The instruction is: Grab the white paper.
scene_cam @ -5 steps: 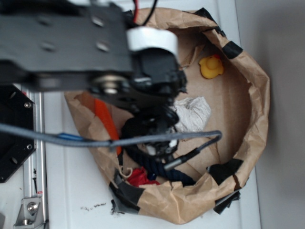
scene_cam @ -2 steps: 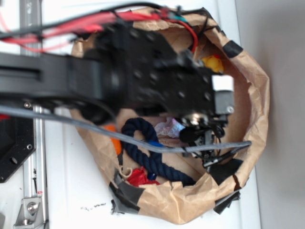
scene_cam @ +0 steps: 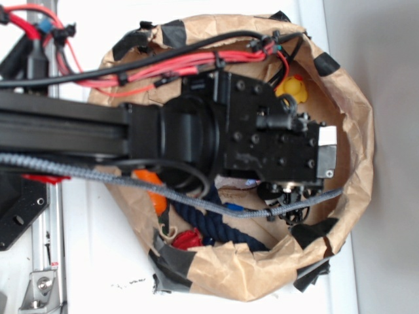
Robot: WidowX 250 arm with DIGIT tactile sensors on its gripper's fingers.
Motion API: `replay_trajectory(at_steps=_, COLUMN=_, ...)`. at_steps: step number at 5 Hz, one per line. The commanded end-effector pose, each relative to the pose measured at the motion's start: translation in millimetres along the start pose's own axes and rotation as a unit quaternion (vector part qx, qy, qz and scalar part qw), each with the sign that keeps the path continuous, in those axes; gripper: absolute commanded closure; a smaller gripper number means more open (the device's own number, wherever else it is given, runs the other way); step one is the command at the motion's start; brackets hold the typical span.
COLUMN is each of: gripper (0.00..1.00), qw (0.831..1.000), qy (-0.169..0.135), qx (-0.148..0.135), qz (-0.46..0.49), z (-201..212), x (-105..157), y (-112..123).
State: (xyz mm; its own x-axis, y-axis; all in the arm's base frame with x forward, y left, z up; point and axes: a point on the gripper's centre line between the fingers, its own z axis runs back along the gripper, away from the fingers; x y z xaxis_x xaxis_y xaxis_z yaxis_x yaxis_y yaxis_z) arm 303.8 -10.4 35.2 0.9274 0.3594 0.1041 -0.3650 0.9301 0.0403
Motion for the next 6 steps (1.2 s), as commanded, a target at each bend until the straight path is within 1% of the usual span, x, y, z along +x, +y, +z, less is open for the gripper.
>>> replay_trajectory(at_steps=1, gripper=1.0, qw=0.999, qy=-0.002, qx=-0.026, qz=-0.021, z=10, x=6, y=-6)
replay_trajectory(at_steps=2, gripper=1.0, qw=0.996, qy=-0.019, qx=-0.061, qz=-0.06, z=43, x=10, y=1)
replay_trajectory(at_steps=3, gripper=1.0, qw=0.983, qy=-0.052, qx=-0.114, qz=-0.137, z=93, x=13, y=14)
replay_trajectory(at_steps=4, gripper=1.0, qw=0.97, qy=-0.092, qx=-0.145, qz=-0.174, z=143, x=5, y=29)
replay_trajectory(at_steps=5, gripper=1.0, qw=0.966, qy=-0.09, qx=-0.15, qz=-0.189, z=194, x=2, y=31)
replay_trajectory(at_steps=6, gripper=1.0, qw=0.971, qy=-0.079, qx=-0.136, qz=-0.182, z=210, x=-4, y=32)
